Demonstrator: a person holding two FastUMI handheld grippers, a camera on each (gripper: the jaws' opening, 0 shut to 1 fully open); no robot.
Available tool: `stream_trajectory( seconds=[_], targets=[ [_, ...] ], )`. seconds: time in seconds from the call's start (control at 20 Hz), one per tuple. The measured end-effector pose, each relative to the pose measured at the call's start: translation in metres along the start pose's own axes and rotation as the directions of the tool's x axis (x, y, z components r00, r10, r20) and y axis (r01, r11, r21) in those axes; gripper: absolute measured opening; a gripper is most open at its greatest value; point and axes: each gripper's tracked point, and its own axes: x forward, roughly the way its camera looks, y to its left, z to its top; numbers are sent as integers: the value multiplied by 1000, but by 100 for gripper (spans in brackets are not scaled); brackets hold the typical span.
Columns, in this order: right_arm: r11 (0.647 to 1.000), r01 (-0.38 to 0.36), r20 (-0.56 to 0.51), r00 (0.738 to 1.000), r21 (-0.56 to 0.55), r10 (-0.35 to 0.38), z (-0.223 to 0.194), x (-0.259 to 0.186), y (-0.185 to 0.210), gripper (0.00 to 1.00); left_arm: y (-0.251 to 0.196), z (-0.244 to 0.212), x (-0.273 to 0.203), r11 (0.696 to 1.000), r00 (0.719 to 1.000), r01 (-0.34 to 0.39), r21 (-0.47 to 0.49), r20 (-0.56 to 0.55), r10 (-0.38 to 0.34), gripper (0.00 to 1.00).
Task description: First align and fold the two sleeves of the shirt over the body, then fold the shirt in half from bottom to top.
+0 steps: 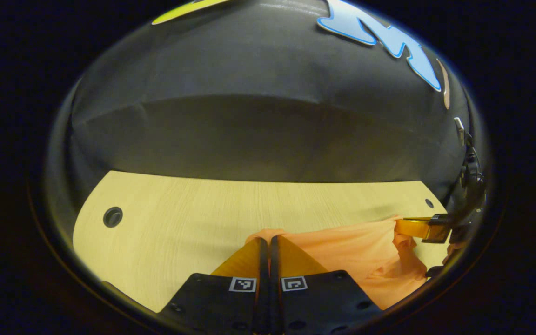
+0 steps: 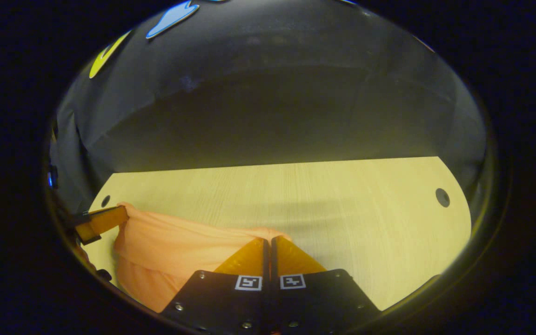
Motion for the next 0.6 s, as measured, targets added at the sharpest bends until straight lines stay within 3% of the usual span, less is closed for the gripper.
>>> stream_trajectory(
  seconds=[0.25,0.3,0.35,0.4,0.45,0.5,0.55,0.6],
  targets=[
    [1000,7,2,1000,-15,-7,-2,1,-1,2,-3,-7,2,1000,1000,20,-12,-18,-20,7],
    [1000,8,-4,1000,-17,-8,-4,3,0,5,-1,-10,0,1000,1000,7,-2,-26,-7,13],
    [1000,11,-8,1000,-20,-11,-6,4,-1,5,0,-10,0,1000,1000,2,6,-31,-2,25],
    [1000,9,-5,1000,-21,-9,-5,1,-2,11,3,-9,-1,1000,1000,-10,10,-30,11,36],
    [1000,1,-1,1000,-18,-1,-3,-1,1,37,3,-5,-5,1000,1000,-13,7,-23,13,34],
    [1000,6,7,1000,-17,-6,-1,-6,0,62,1,0,-9,1000,1000,-5,2,-10,5,52],
    [1000,9,15,1000,-18,-8,5,-10,1,74,3,6,-15,1000,1000,-18,4,6,18,71],
    [1000,17,22,1000,-19,-17,8,-13,-1,69,3,11,-18,1000,1000,-19,9,16,18,99]
  ],
)
